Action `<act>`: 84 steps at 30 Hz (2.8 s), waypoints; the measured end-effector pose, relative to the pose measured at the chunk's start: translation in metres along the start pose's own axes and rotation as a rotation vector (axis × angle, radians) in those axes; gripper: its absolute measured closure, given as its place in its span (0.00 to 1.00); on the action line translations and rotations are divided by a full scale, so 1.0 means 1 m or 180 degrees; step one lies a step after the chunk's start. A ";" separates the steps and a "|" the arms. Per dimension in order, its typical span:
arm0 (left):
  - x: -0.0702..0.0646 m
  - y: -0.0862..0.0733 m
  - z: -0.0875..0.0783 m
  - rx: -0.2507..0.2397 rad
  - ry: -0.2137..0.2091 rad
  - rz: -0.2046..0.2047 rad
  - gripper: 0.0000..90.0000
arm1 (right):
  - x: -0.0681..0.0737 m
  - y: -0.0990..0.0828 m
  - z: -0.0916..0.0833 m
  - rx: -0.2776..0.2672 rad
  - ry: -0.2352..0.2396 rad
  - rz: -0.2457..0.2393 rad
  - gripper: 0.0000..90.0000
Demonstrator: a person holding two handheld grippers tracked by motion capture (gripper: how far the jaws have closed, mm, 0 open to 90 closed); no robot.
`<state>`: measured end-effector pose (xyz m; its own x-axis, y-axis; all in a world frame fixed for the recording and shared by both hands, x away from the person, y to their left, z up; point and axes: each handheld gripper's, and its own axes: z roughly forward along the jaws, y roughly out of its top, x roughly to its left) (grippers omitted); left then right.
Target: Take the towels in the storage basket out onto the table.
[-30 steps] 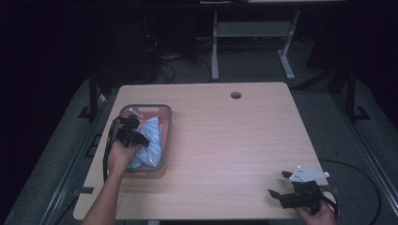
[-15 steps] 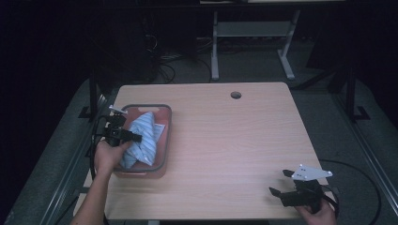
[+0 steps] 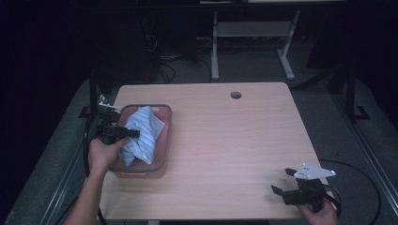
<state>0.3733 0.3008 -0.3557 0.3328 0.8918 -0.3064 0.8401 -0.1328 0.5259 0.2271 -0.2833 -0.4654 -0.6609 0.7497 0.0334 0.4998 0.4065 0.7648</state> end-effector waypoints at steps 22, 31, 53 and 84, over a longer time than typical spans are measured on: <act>-0.024 0.020 -0.037 -0.0253 -0.0129 0.0143 0.77 | -0.002 0.001 -0.001 -0.0013 -0.0028 -0.0003 0.16; -0.032 0.028 -0.043 -0.0331 -0.0199 0.0154 0.77 | -0.003 0.002 -0.002 -0.0018 -0.0045 -0.0005 0.16; -0.061 0.046 -0.042 -0.0370 -0.0343 0.0283 0.77 | -0.006 0.002 -0.005 -0.0050 -0.0087 0.0002 0.16; -0.107 0.066 -0.015 -0.0291 -0.0532 0.0456 0.77 | -0.007 0.002 -0.007 -0.0069 -0.0095 -0.0001 0.16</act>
<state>0.3870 0.2027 -0.2762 0.5184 0.7817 -0.3467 0.7395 -0.2061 0.6409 0.2289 -0.2914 -0.4597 -0.6440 0.7649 0.0142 0.4871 0.3956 0.7786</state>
